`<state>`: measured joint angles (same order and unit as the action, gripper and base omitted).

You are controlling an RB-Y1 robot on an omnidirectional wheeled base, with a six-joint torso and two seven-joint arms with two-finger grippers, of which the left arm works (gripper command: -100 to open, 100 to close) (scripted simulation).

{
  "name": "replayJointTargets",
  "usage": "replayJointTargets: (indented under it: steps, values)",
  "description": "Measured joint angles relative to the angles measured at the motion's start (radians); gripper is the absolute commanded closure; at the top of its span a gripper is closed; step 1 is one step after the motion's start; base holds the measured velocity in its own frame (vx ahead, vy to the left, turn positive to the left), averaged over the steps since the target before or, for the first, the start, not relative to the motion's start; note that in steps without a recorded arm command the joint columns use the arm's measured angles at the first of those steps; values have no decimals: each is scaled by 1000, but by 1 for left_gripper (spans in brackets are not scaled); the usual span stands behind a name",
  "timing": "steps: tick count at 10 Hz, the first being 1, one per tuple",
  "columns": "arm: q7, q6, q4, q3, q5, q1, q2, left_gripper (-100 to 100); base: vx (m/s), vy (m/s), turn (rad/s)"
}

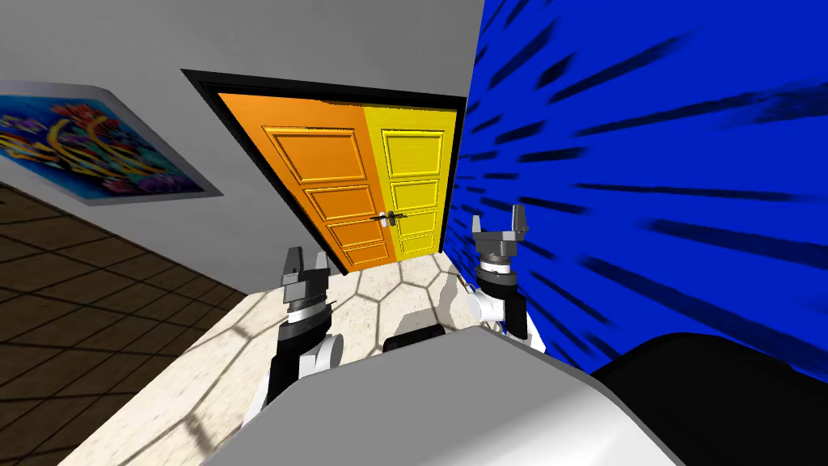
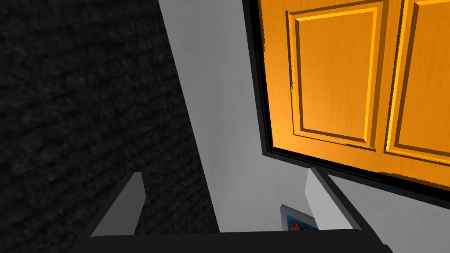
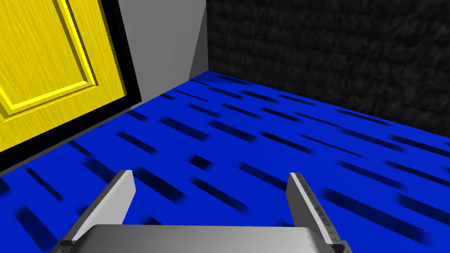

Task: Push the door open

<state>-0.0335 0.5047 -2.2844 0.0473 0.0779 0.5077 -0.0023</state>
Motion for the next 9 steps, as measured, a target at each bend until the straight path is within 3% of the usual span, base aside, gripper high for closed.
replayJointTargets:
  steps: [3,9]
  values:
    - [1,-5,16,-45,8,-17,9,-100,36,50,-294]
    - [9,-21,62,-174,22,-69,33,-100,46,47,-243]
